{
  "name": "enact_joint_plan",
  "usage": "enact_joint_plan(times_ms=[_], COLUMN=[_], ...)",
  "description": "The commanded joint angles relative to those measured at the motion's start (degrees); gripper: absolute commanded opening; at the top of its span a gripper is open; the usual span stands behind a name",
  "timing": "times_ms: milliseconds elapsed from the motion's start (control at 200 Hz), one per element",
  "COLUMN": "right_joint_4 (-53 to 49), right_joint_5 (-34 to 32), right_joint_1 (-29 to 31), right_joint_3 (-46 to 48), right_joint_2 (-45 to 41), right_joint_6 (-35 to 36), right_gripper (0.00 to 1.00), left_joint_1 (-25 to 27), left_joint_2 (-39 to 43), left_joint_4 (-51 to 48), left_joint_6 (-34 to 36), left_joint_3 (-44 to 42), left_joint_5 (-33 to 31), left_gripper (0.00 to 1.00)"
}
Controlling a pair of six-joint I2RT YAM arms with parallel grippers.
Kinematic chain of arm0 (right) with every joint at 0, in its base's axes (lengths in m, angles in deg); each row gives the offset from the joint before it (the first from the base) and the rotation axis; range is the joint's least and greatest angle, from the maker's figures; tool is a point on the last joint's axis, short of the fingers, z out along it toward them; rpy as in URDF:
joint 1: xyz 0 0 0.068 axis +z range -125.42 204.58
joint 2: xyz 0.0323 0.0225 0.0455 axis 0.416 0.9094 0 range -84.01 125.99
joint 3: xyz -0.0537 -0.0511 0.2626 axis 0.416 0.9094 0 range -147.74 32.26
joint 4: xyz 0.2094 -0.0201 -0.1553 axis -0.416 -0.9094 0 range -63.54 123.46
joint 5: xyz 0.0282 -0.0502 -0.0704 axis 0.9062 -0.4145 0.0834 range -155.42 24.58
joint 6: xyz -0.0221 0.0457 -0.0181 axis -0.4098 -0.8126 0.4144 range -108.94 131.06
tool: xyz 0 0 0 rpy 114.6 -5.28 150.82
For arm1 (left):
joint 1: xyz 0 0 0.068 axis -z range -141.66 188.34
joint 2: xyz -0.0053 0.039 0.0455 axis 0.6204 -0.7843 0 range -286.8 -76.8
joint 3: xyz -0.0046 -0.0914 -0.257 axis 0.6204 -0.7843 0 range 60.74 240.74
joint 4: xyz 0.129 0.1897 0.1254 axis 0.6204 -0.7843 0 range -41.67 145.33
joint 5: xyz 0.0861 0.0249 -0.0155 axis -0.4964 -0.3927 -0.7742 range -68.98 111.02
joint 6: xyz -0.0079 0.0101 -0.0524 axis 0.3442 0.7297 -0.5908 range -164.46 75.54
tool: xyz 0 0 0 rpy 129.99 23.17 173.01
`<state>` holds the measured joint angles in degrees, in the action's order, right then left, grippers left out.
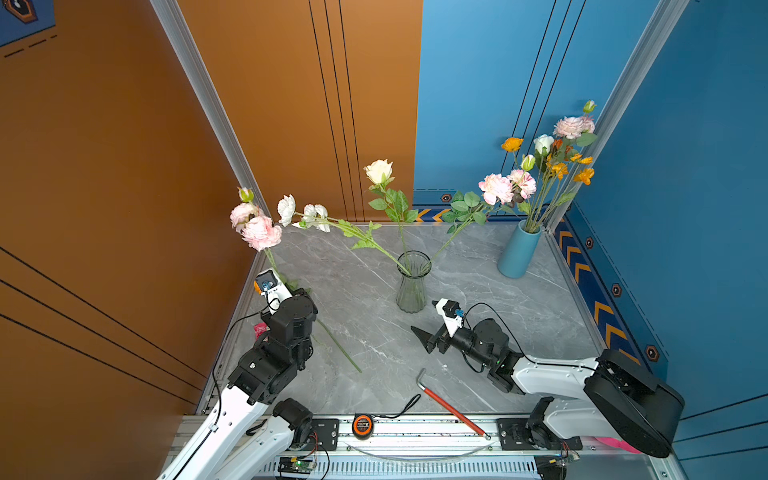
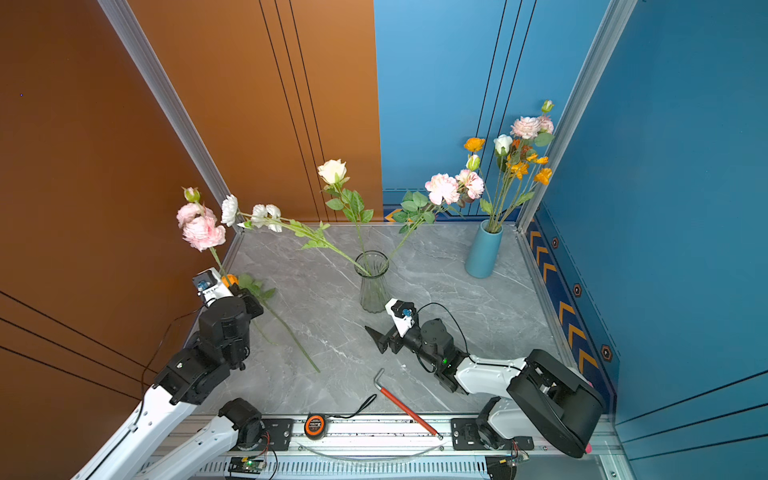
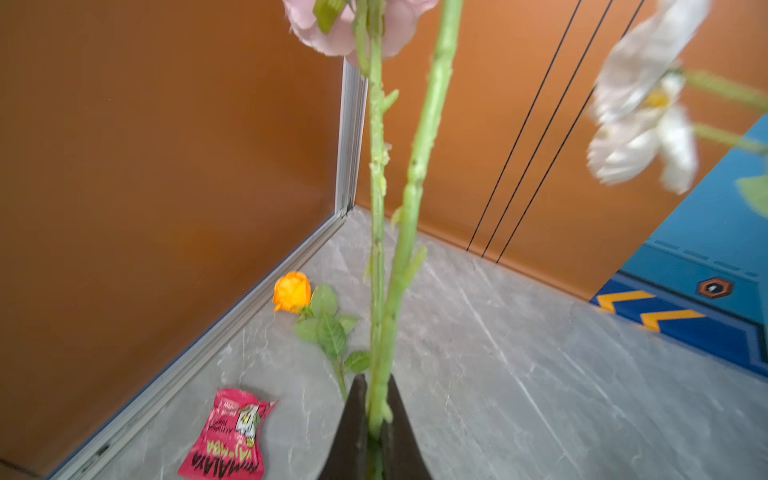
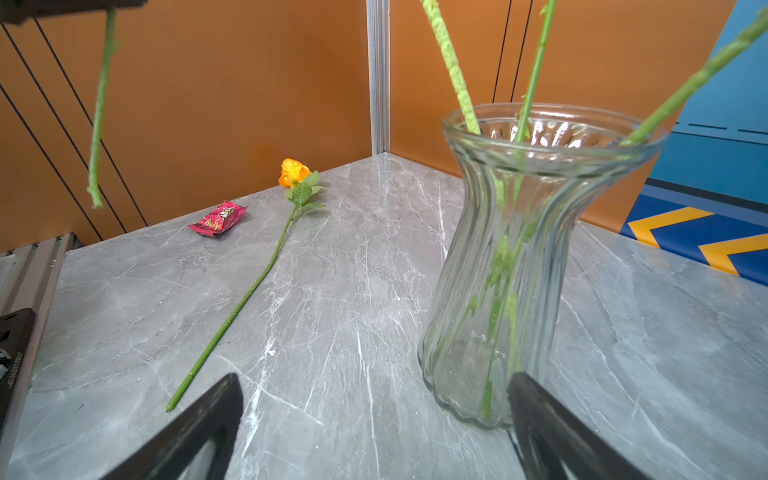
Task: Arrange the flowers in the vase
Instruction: 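Lift the pink roses and carry them over the glass vase with the left gripper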
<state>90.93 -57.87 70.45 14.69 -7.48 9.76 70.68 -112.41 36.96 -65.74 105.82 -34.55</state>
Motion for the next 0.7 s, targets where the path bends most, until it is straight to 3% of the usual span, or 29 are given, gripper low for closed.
enact_joint_plan(times_ms=[0,75,160,310,405,696], right_joint_4=[-0.08,-0.08,0.10,-0.09,-0.20,-0.59], right_joint_5=[0.91,0.93,1.15,1.29,1.22,-0.41], right_joint_1=[0.45,0.42,0.45,0.45,0.45,0.28], right_joint_3=[-1.34,-1.43,-1.51,-1.60,-1.60,-0.82], right_joint_2=[0.52,0.62,0.99,1.01,0.90,-0.72], right_joint_6=[0.58,0.64,0.51,0.61,0.78,1.48], right_gripper=[1.00,1.00,1.00,1.00,1.00,1.00], left_joint_1=[4.26,5.19,5.18,5.24,5.78,8.24], left_joint_2=[2.81,4.16,4.50,-0.98,-8.36,-31.86], left_joint_4=[13.88,21.16,27.91,36.56,38.91,65.22], left_joint_6=[16.96,22.63,27.75,33.19,32.12,29.19], left_joint_3=[0.73,0.10,-0.56,0.34,3.62,10.32], left_joint_5=[-11.56,-10.70,-2.28,23.92,35.81,49.62], left_gripper=[0.00,0.00,0.00,0.00,0.00,0.00])
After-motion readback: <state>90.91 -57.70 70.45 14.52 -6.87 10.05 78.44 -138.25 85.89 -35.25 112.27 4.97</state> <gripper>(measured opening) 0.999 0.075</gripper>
